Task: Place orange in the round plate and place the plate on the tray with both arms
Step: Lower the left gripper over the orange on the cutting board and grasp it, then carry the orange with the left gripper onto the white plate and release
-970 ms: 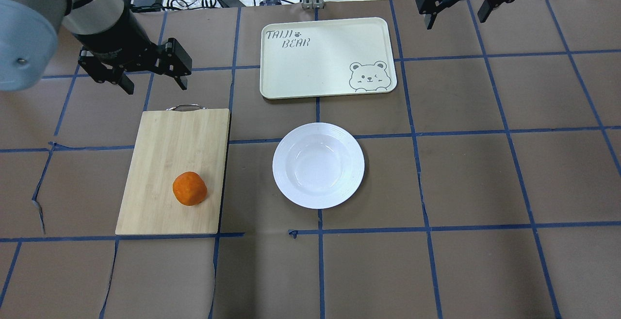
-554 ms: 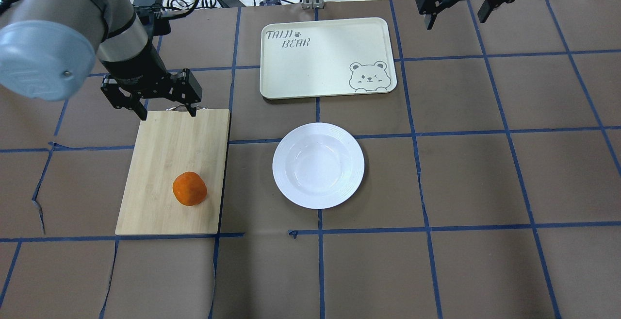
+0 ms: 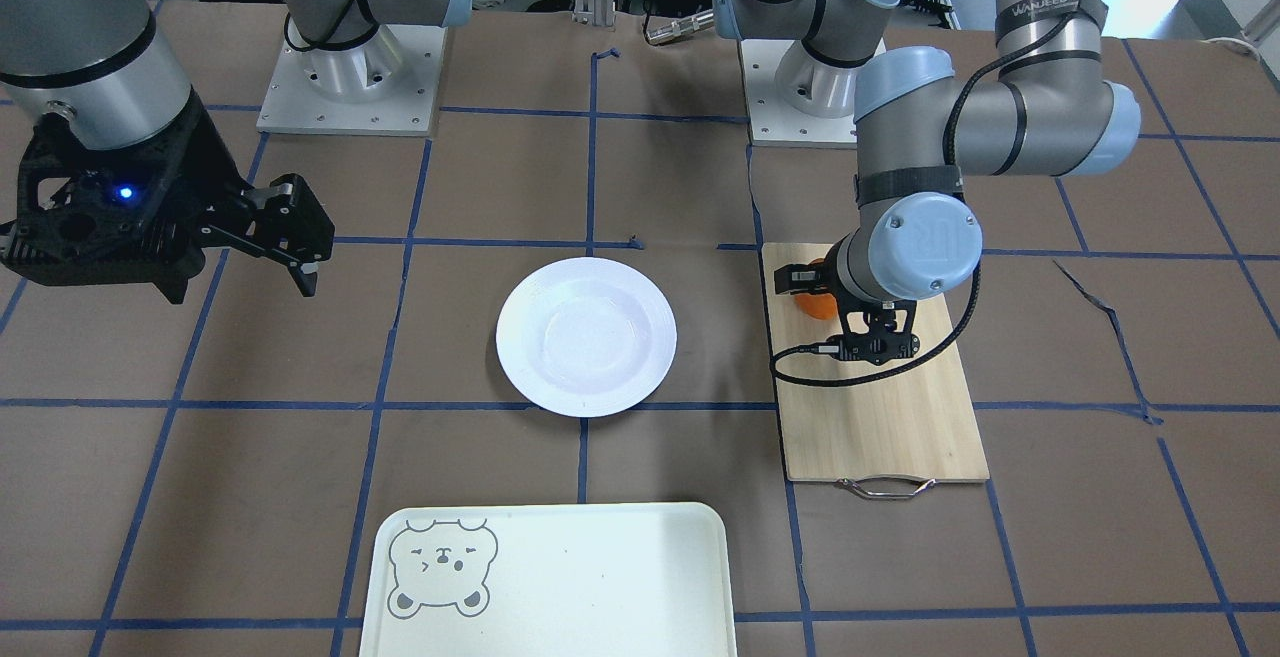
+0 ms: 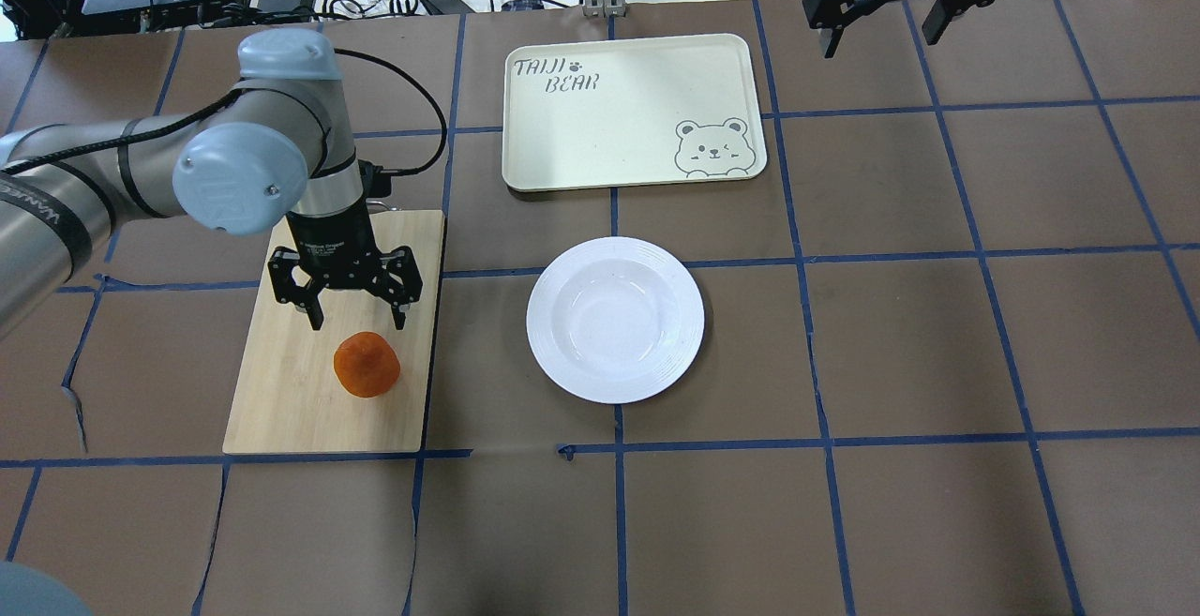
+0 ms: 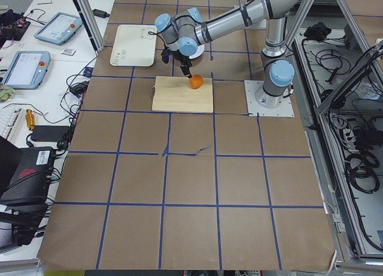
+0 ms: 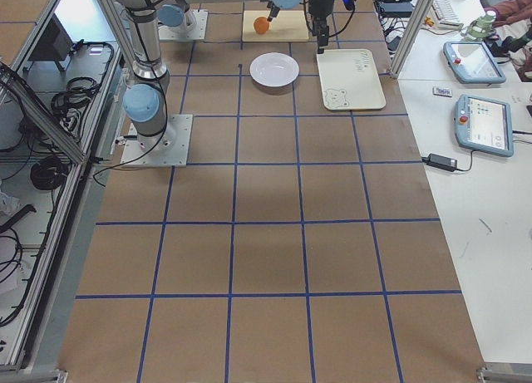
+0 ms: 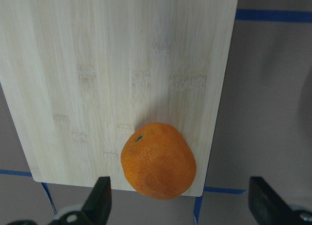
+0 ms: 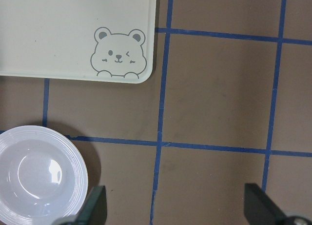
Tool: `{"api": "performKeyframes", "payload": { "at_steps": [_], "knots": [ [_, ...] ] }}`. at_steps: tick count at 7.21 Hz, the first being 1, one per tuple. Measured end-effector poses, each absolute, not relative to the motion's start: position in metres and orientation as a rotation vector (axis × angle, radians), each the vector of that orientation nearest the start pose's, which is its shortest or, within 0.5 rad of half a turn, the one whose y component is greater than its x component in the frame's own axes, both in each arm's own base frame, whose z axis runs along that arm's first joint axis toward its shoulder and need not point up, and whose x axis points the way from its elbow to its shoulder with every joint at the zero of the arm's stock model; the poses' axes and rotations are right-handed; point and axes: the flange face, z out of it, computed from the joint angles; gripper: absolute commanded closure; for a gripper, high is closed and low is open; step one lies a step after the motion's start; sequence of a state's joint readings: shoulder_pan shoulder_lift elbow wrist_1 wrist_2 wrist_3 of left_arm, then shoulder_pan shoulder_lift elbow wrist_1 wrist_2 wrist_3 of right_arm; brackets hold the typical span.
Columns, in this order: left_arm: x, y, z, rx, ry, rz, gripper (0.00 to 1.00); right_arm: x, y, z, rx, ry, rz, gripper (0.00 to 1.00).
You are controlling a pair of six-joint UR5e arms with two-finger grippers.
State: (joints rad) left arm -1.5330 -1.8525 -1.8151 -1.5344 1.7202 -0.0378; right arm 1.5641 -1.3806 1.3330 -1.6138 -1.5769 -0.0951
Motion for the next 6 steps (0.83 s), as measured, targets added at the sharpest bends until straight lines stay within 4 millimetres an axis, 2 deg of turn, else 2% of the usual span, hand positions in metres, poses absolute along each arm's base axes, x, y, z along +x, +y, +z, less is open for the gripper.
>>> {"api": "performKeyframes", "payload": {
  "at_steps": [2,3,4,5,6],
  "knots": [
    [-0.098,-0.488,0.215,-0.090,2.874,0.791,0.00,0.129,-0.581,0.508,-0.140,3.146,-0.141,0.00],
    [-0.100,-0.484,0.206,-0.118,2.887,0.787,0.26,0.130,-0.581,0.508,-0.141,3.146,-0.140,0.00],
    [-0.100,-0.480,0.197,-0.128,2.896,0.780,0.78,0.130,-0.581,0.508,-0.142,3.145,-0.140,0.00],
    [-0.099,-0.479,0.191,-0.106,2.906,0.766,0.96,0.130,-0.581,0.508,-0.142,3.145,-0.140,0.00],
    [-0.098,-0.479,0.190,-0.071,2.918,0.752,1.00,0.130,-0.581,0.508,-0.142,3.144,-0.140,0.00]
  ]
}}
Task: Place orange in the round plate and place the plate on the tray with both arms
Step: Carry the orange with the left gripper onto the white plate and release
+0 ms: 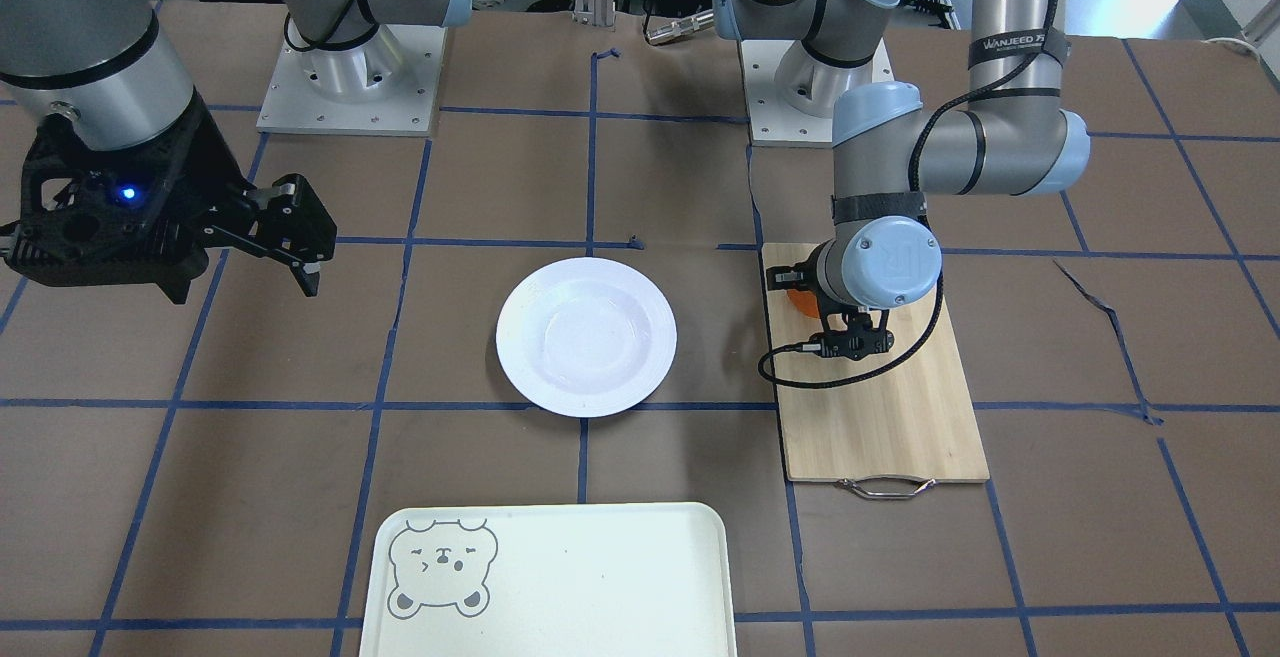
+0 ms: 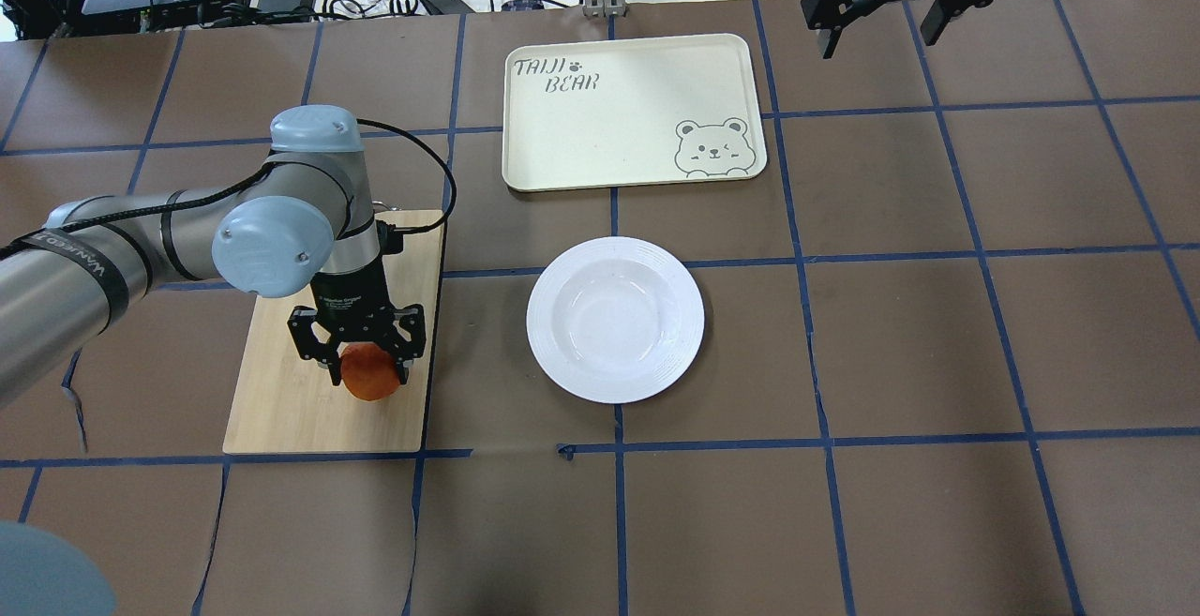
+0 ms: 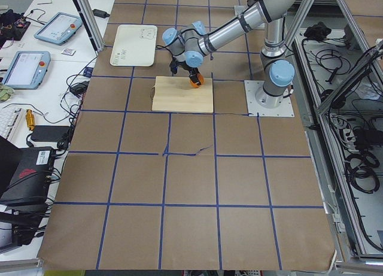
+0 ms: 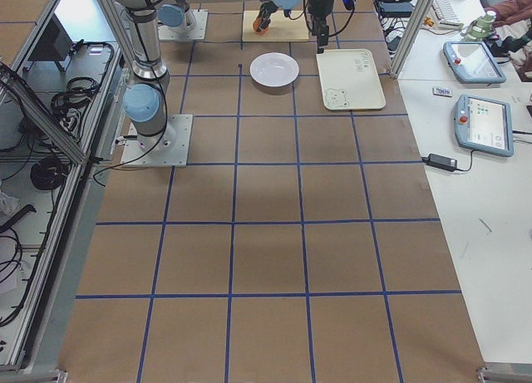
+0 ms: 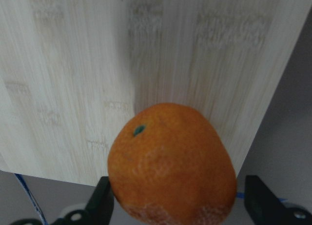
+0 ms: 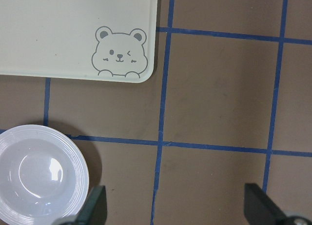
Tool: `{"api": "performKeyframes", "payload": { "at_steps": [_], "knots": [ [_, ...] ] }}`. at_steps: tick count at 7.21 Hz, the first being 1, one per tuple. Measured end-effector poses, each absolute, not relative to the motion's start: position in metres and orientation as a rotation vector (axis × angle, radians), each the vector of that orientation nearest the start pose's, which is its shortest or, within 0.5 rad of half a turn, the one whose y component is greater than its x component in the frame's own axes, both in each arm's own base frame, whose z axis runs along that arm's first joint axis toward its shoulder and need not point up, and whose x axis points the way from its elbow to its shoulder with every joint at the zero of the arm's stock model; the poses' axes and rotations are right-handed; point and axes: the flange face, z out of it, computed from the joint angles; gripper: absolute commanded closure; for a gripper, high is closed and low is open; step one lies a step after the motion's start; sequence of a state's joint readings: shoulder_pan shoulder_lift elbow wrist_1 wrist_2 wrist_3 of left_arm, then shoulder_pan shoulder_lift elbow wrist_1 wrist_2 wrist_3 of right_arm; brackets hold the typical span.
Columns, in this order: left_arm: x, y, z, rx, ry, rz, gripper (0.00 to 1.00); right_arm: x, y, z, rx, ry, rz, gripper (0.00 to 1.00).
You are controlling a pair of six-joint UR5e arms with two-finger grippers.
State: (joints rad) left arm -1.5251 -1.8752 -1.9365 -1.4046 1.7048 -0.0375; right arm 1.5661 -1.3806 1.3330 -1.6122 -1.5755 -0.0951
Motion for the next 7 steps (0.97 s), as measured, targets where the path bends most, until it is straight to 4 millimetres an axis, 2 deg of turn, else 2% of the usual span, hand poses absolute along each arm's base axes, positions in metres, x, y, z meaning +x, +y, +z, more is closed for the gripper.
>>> {"api": "performKeyframes", "payload": {
  "at_steps": [2,3,4,5,7],
  "knots": [
    [-0.101,-0.488,0.202,-0.068,2.960,0.666,1.00,0.130,-0.581,0.508,-0.142,3.145,-0.140,0.00],
    [-0.114,-0.491,0.215,-0.113,3.024,0.631,1.00,0.130,-0.581,0.508,-0.142,3.145,-0.140,0.00],
    [-0.138,-0.492,0.228,-0.210,3.094,0.615,1.00,0.130,-0.581,0.508,-0.142,3.145,-0.140,0.00],
    [-0.175,-0.488,0.239,-0.304,3.119,0.598,1.00,0.130,-0.581,0.508,-0.142,3.145,-0.140,0.00],
    [-0.269,-0.478,0.252,-0.494,3.117,0.504,1.00,0.130,-0.581,0.509,-0.144,3.144,-0.140,0.00]
  ]
}}
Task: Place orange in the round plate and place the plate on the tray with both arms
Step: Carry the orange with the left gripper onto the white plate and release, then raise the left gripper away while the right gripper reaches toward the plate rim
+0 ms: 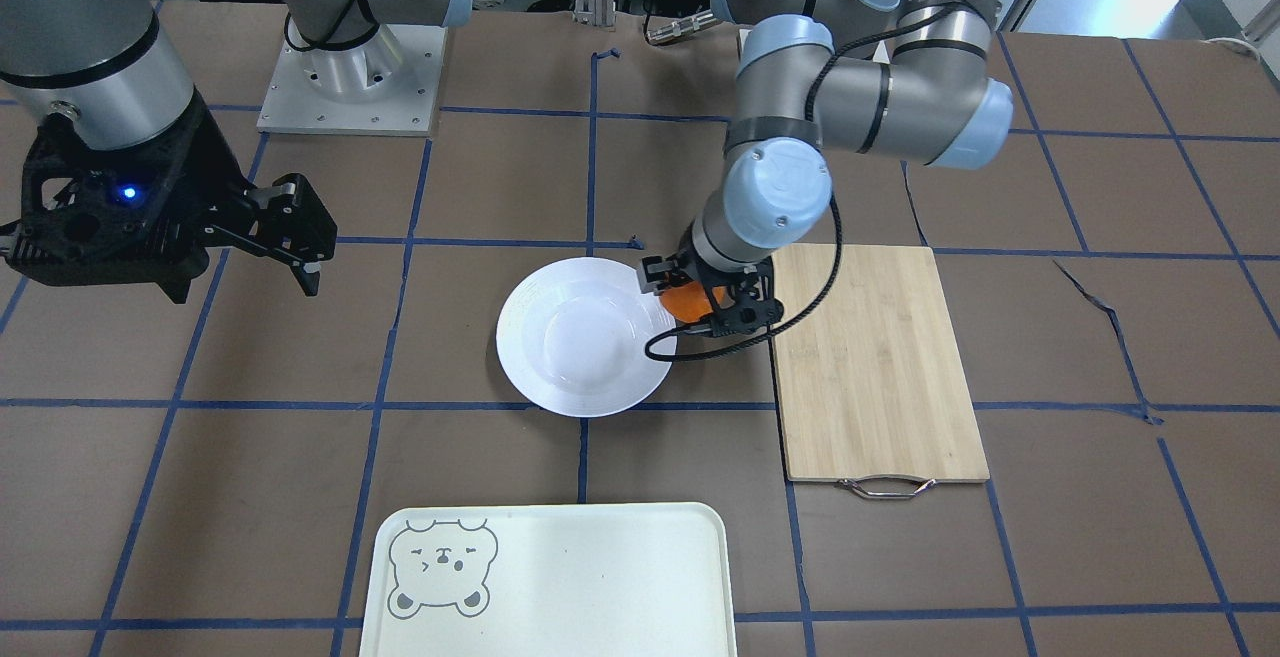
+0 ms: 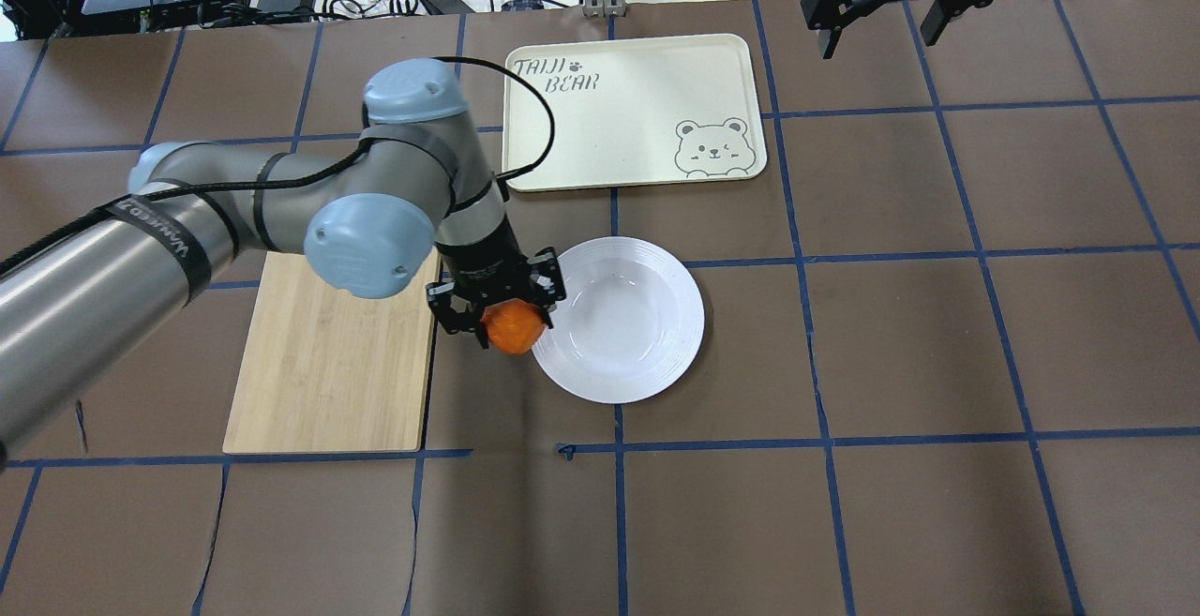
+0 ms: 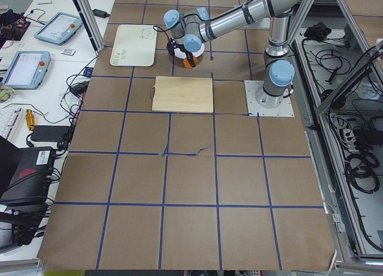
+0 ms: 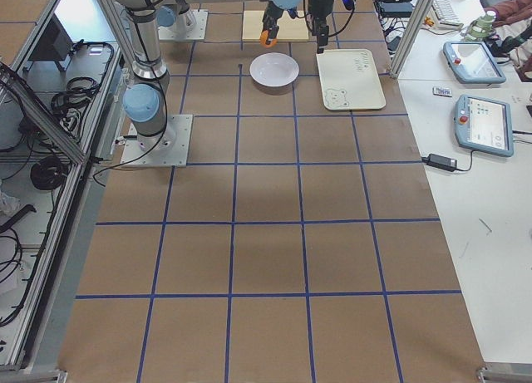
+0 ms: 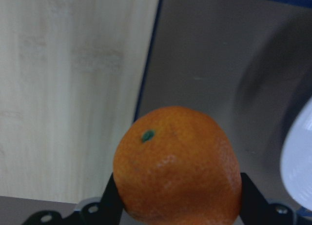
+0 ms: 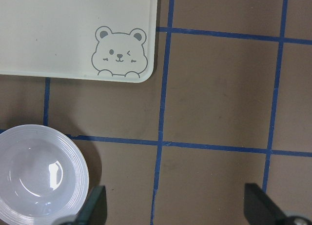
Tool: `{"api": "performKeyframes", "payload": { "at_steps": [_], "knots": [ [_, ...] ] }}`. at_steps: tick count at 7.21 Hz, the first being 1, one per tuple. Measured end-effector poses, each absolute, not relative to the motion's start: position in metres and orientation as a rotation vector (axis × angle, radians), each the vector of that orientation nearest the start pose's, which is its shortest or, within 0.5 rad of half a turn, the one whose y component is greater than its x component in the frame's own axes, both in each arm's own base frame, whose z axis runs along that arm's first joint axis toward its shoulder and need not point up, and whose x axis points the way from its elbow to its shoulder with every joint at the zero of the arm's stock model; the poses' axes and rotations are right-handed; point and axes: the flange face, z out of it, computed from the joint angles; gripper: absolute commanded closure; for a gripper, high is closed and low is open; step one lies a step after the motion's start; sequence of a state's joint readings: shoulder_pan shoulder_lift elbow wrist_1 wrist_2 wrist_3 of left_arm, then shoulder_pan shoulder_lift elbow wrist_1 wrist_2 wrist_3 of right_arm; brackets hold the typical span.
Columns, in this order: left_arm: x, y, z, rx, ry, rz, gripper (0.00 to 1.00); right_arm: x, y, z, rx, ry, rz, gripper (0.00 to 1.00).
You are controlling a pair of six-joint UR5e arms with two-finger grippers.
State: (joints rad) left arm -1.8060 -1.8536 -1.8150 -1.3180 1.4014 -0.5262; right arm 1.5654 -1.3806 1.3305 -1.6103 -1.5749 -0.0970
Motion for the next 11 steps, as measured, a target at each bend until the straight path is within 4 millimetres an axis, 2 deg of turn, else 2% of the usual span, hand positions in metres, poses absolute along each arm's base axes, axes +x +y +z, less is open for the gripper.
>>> {"api": "performKeyframes", "payload": {
  "at_steps": [1,2,3,4,5,6,7,8,9,10,11],
  "knots": [
    [-0.303,-0.476,0.249,-0.564,3.121,0.450,0.98,0.129,-0.581,0.512,-0.152,3.142,-0.145,0.00],
    [-0.324,-0.475,0.238,-0.587,3.121,0.431,0.74,0.129,-0.582,0.513,-0.159,3.141,-0.149,0.00],
    [-0.336,-0.478,0.224,-0.609,3.126,0.420,0.23,0.127,-0.583,0.513,-0.155,3.138,-0.152,0.00],
    [-0.343,-0.480,0.210,-0.629,3.125,0.418,0.00,0.120,-0.585,0.512,-0.140,3.138,-0.149,0.00],
    [-0.348,-0.480,0.204,-0.627,3.125,0.413,0.00,0.109,-0.588,0.512,-0.115,3.135,-0.147,0.00],
    [-0.348,-0.482,0.210,-0.596,3.138,0.386,0.00,0.100,-0.591,0.511,-0.084,3.122,-0.146,0.00],
    [-0.343,-0.485,0.224,-0.516,3.149,0.329,0.00,0.095,-0.594,0.501,-0.057,3.085,-0.117,0.00],
    [-0.330,-0.492,0.248,-0.428,3.143,0.271,0.00,0.097,-0.601,0.472,-0.040,3.027,-0.036,0.00],
    [-0.309,-0.505,0.289,-0.376,3.132,0.263,0.00,0.103,-0.608,0.433,-0.029,2.958,0.057,0.00],
    [-0.280,-0.518,0.348,-0.311,3.114,0.309,0.00,0.110,-0.608,0.401,-0.017,2.883,0.117,0.00],
    [-0.251,-0.521,0.406,-0.225,3.104,0.358,0.00,0.117,-0.603,0.377,0.005,2.822,0.140,0.00]
  ]
}}
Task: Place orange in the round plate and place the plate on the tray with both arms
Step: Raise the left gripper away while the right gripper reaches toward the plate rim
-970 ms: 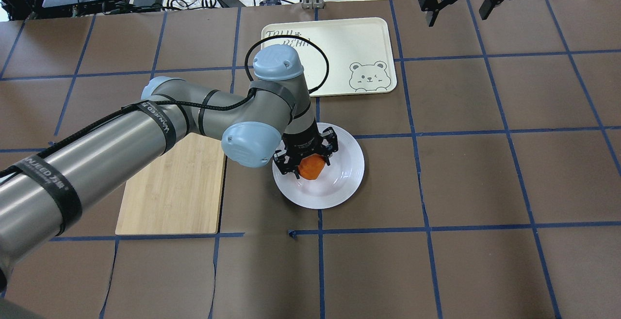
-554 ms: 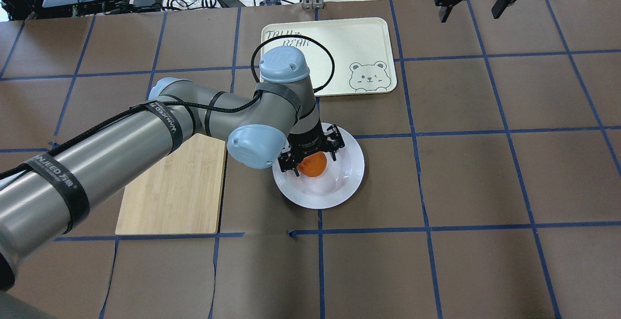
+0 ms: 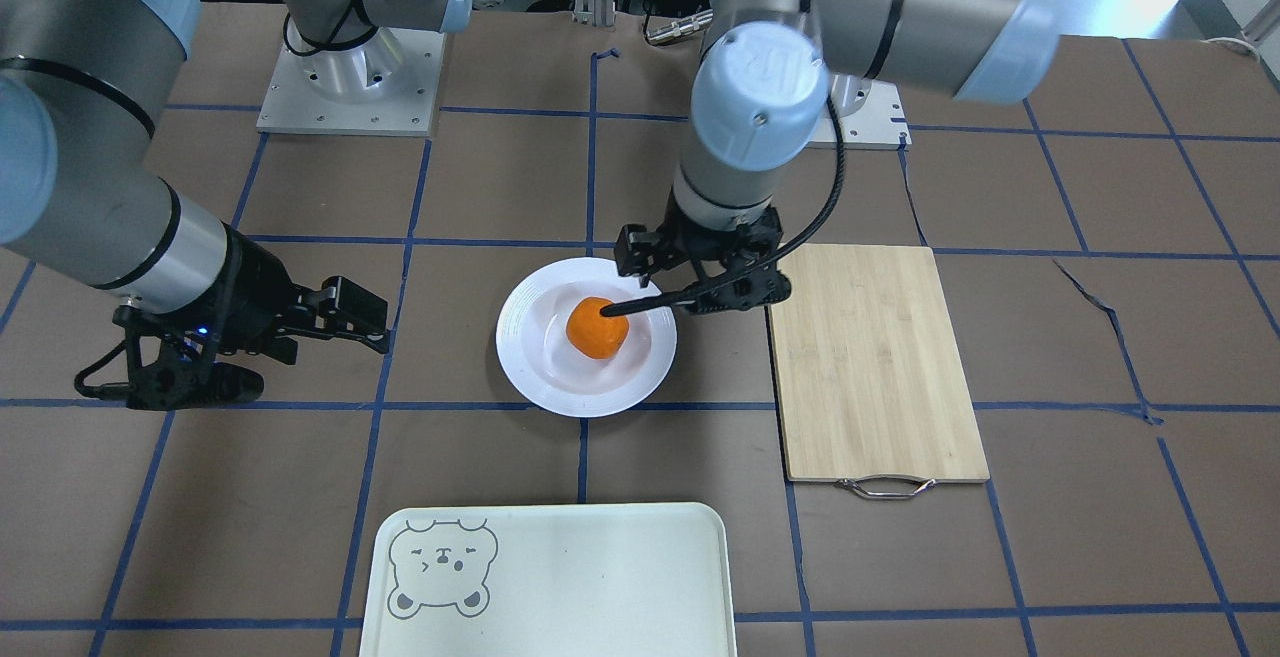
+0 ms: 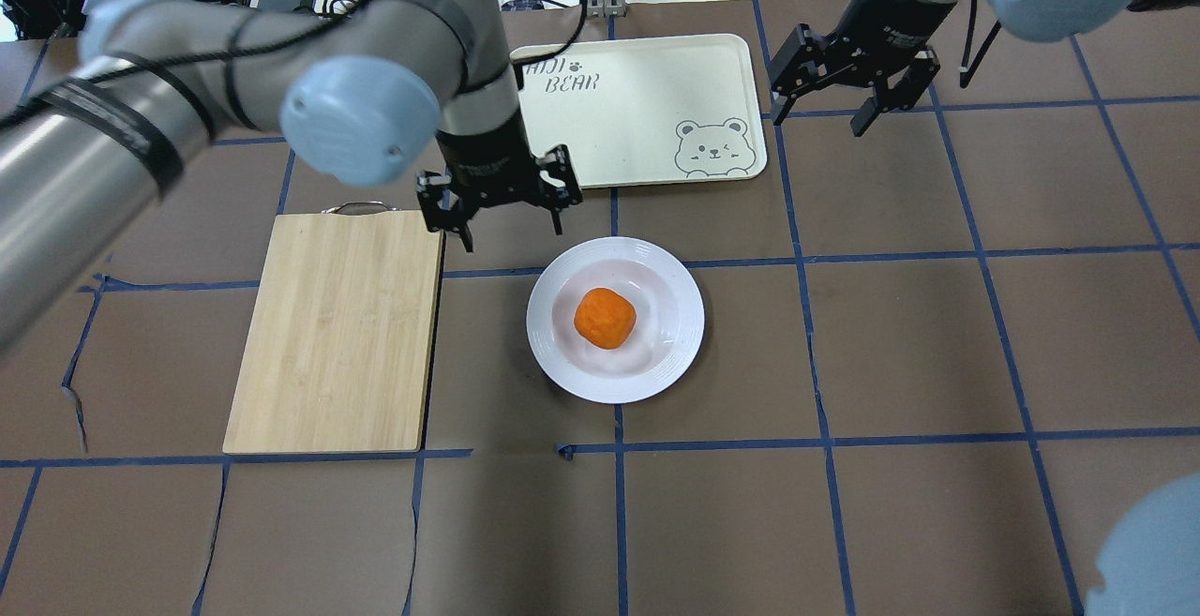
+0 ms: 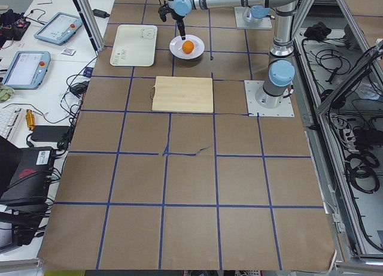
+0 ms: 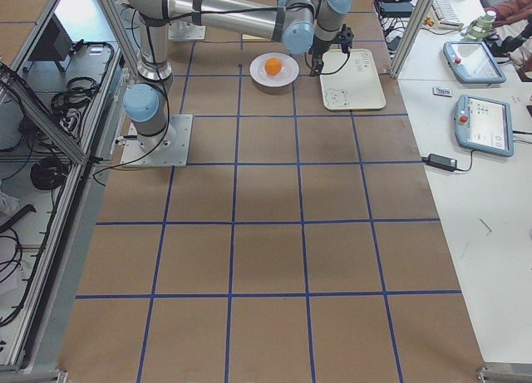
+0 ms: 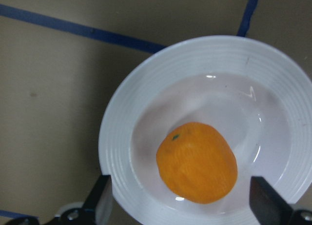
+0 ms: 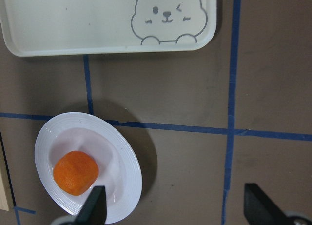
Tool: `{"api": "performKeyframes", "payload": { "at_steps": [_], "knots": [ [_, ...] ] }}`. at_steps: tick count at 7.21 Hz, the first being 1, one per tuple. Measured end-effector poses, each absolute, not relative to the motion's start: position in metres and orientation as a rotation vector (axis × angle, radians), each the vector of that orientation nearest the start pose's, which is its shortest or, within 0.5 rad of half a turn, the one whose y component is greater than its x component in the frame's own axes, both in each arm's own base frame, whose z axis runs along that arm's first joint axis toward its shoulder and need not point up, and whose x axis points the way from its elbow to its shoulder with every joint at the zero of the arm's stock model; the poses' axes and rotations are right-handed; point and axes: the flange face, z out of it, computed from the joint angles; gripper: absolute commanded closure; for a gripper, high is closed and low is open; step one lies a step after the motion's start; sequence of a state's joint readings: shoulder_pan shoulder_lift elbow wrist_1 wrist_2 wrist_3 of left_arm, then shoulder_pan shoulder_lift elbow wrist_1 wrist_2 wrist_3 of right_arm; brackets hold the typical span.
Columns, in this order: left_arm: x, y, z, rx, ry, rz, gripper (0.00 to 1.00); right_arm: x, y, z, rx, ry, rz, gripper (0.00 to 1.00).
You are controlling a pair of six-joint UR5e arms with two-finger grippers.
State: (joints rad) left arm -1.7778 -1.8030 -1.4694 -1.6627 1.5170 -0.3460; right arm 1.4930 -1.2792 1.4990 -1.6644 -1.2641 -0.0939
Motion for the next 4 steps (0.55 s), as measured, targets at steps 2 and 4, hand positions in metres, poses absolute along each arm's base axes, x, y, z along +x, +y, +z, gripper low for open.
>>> {"api": "performKeyframes", "payload": {
  "at_steps": [2,4],
  "knots": [
    [-0.221,-0.501,0.499,-0.098,3.115,0.252,0.03,0.138,-0.582,0.328,0.111,2.747,0.162,0.00],
    [-0.210,-0.499,0.518,-0.051,3.114,-0.039,0.00,0.170,-0.554,0.278,0.201,2.716,0.101,0.00]
  ]
}}
